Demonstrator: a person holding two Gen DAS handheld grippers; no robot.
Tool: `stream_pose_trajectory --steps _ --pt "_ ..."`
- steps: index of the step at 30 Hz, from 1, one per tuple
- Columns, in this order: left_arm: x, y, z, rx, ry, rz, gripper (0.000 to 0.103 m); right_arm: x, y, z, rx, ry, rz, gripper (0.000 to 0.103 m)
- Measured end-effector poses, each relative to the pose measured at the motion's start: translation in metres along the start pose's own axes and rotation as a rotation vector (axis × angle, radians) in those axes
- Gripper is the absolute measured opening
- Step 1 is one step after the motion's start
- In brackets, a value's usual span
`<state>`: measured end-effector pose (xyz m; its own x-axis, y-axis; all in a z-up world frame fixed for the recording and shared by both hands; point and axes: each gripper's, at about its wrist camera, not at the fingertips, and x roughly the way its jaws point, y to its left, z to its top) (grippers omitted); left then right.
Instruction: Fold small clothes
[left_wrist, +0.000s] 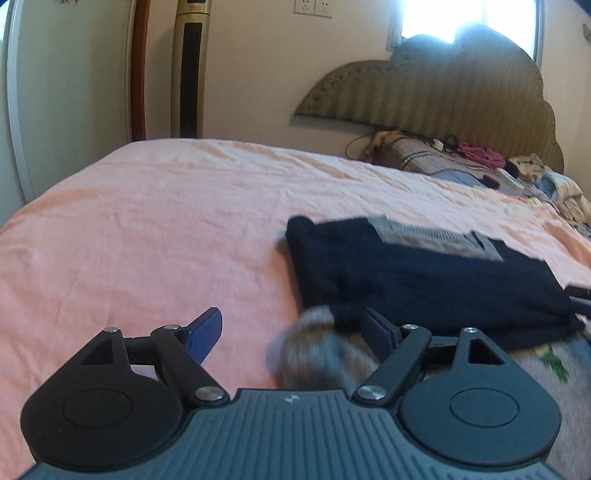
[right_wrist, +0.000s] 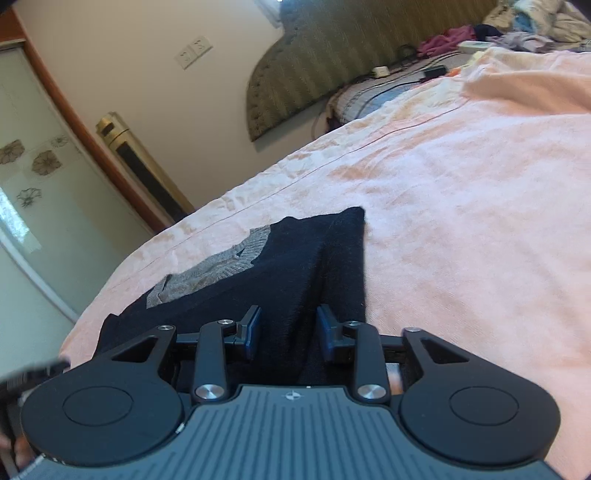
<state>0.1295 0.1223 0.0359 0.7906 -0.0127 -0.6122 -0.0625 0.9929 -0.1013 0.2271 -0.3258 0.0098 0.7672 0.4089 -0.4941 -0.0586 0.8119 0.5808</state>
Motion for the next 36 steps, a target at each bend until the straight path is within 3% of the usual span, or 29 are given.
stream_pose_trajectory --steps 1,2,3,4,7,8,9,10,11,12,15,20,22,23,24,25,26,27,34,36 --pt "-0.006 0.002 -0.011 0.005 0.016 -0.003 0.082 -0.015 -0.001 -0.001 0.015 -0.030 -0.002 0.073" --pt "-0.010 0.005 -0.019 -0.003 0.033 -0.006 0.082 -0.030 -0.001 -0.003 0.010 -0.058 -0.027 0.094" --pt "-0.014 0.010 -0.030 -0.031 0.057 -0.019 0.082 -0.042 -0.002 -0.006 -0.008 -0.073 -0.066 0.101" --pt "-0.015 0.015 -0.038 -0.064 0.080 -0.051 0.082 -0.052 -0.004 -0.009 -0.034 -0.055 -0.110 0.099" --pt "-0.019 0.004 -0.048 -0.023 0.050 -0.063 0.080 -0.057 -0.005 -0.023 -0.120 0.072 -0.183 0.081" --pt "-0.018 -0.001 -0.047 -0.001 0.056 -0.073 0.064 -0.056 -0.001 -0.030 -0.174 0.103 -0.207 0.069" --pt "-0.015 -0.008 -0.046 0.021 0.057 -0.082 0.034 -0.055 0.006 -0.037 -0.244 0.112 -0.233 0.059" --pt "-0.013 -0.012 -0.044 0.035 0.065 -0.083 0.020 -0.052 0.013 -0.044 -0.312 0.124 -0.251 0.053" --pt "-0.012 -0.015 -0.042 0.038 0.079 -0.077 0.006 -0.051 0.017 -0.047 -0.347 0.137 -0.255 0.032" --pt "-0.013 -0.014 -0.040 0.038 0.085 -0.070 0.005 -0.049 0.018 -0.046 -0.344 0.156 -0.246 0.009" --pt "-0.035 -0.004 -0.036 0.054 0.028 -0.001 0.004 -0.063 0.020 -0.042 -0.342 0.122 -0.240 0.009" --pt "-0.046 0.022 -0.058 0.006 0.098 -0.030 0.004 -0.071 0.000 -0.050 -0.264 0.109 -0.227 0.009" --pt "-0.056 0.026 -0.063 -0.041 0.113 -0.074 0.012 -0.076 0.001 -0.052 -0.208 0.108 -0.208 0.020" --pt "-0.062 0.030 -0.064 -0.078 0.140 -0.097 0.024 -0.083 0.002 -0.053 -0.179 0.117 -0.171 0.040" --pt "-0.069 0.036 -0.068 -0.127 0.154 -0.136 0.045 -0.091 0.004 -0.056 -0.161 0.127 -0.132 0.064" --pt "-0.076 0.042 -0.073 -0.178 0.157 -0.180 0.058 -0.100 0.006 -0.060 -0.152 0.141 -0.107 0.074" --pt "-0.086 0.048 -0.081 -0.238 0.158 -0.228 0.083 -0.109 0.007 -0.065 -0.143 0.167 -0.086 0.079" --pt "-0.094 0.053 -0.088 -0.280 0.160 -0.259 0.089 -0.118 0.006 -0.071 -0.129 0.200 -0.063 0.077" --pt "-0.131 0.065 -0.132 -0.462 0.246 -0.487 0.085 -0.177 -0.008 -0.112 0.006 0.316 0.075 0.075" --pt "-0.131 0.066 -0.135 -0.469 0.295 -0.510 0.059 -0.185 -0.007 -0.119 0.018 0.340 0.097 0.075"
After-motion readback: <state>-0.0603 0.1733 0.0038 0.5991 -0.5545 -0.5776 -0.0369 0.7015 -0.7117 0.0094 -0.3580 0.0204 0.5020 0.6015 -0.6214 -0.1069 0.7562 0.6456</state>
